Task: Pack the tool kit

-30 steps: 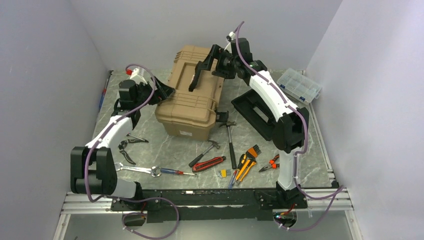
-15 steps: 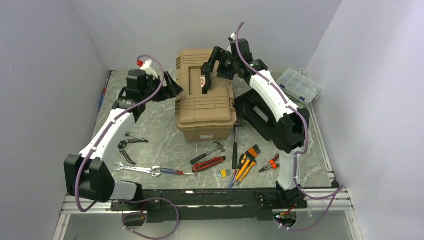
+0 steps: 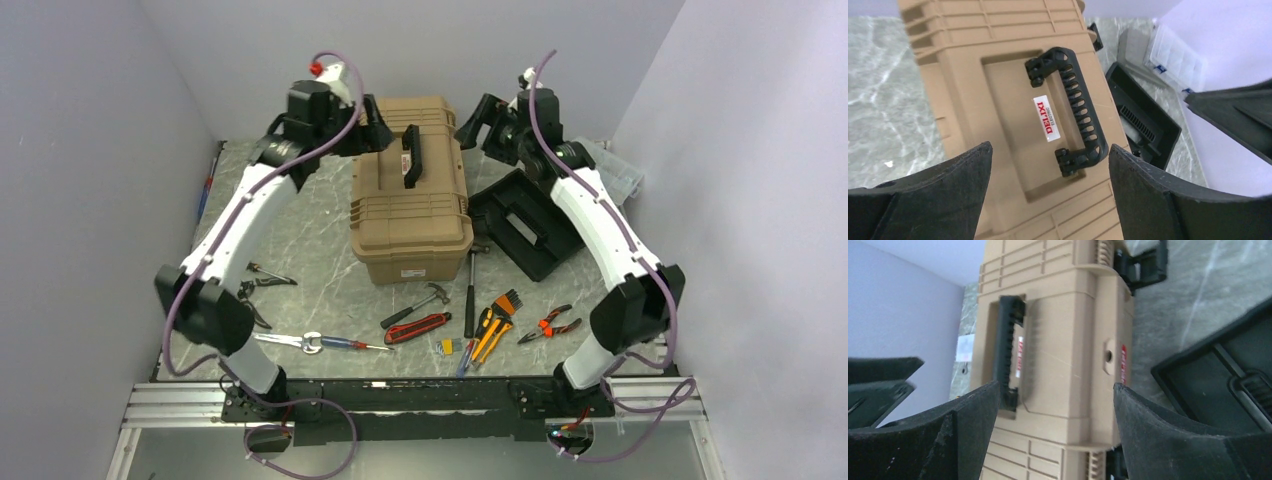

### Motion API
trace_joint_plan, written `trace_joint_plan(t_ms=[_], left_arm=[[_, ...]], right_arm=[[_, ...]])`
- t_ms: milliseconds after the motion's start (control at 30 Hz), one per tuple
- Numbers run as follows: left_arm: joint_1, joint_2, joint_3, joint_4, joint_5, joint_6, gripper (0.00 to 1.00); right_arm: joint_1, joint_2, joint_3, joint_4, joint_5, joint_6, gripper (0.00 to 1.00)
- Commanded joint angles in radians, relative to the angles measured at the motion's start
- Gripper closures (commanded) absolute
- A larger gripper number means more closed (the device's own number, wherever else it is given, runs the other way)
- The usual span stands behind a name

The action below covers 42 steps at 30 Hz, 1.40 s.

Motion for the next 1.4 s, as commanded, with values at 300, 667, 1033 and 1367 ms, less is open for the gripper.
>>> trace_joint_plan(t_ms=[300, 667, 1033, 1367], left_arm=[[-0.213, 0.396, 0.494, -0.266, -0.298, 0.079, 0.16], [-0.286, 0.494, 0.565, -0.382, -0.538, 0.13, 0.39], [-0.292, 0.507, 0.603, -0.441, -0.591, 0.179, 1.0], [-0.232, 0.313, 0.505, -0.279, -0.409, 0.143, 1.0]], right_arm=[[-0.097, -0.218, -0.245, 0.132, 0.015, -0.014, 0.15], [-0.161, -0.253, -0.34, 0.183, -0.059, 0.008, 0.15], [-0.181, -0.239, -0.376, 0.208, -0.102, 0.03, 0.15], [-0.183, -0.165, -0.383, 0.239, -0.212, 0.038, 0.14]])
